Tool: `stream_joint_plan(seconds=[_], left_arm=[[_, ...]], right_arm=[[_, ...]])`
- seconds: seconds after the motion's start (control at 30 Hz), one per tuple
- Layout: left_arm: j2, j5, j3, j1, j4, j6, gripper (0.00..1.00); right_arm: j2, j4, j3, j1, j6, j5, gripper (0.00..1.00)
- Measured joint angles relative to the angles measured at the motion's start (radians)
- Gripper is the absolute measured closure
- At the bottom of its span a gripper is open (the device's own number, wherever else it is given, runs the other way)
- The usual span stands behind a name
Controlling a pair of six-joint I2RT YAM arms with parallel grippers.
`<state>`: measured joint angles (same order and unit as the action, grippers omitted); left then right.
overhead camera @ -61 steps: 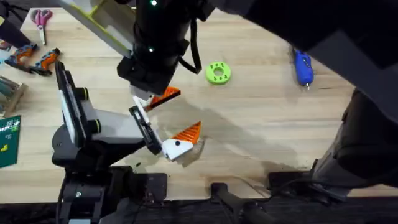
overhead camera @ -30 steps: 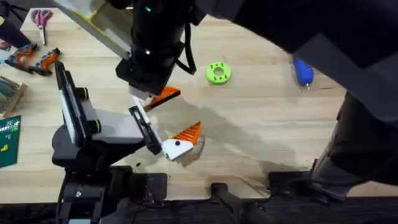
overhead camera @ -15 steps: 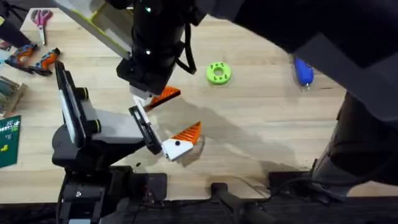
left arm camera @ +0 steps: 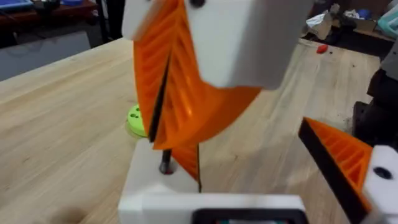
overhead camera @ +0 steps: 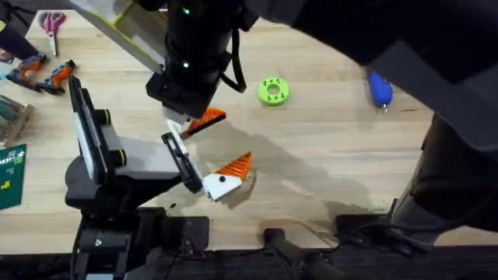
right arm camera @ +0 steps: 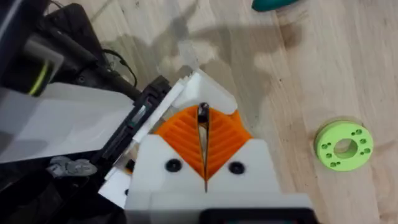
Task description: Pick up the gripper from the table and insert it into the empty holder that is missing its gripper. Then pick up a screw, insert it into the mounting hole, and use the screwdriver to tighten it. Finally, clean up the table by picking up the vegetable and placing it into the bucket.
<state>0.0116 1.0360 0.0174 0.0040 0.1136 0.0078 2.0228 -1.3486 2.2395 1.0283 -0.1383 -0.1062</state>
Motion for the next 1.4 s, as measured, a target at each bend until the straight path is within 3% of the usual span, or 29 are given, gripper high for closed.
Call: stream_joint_plan(seconds=[1.4], left_arm=[[0.0, 0.0, 0.0, 0.0, 0.0, 0.0, 0.015]], right_arm=[[0.035, -0.01, 0.0, -0.002, 0.003, -0.015, 0.995]])
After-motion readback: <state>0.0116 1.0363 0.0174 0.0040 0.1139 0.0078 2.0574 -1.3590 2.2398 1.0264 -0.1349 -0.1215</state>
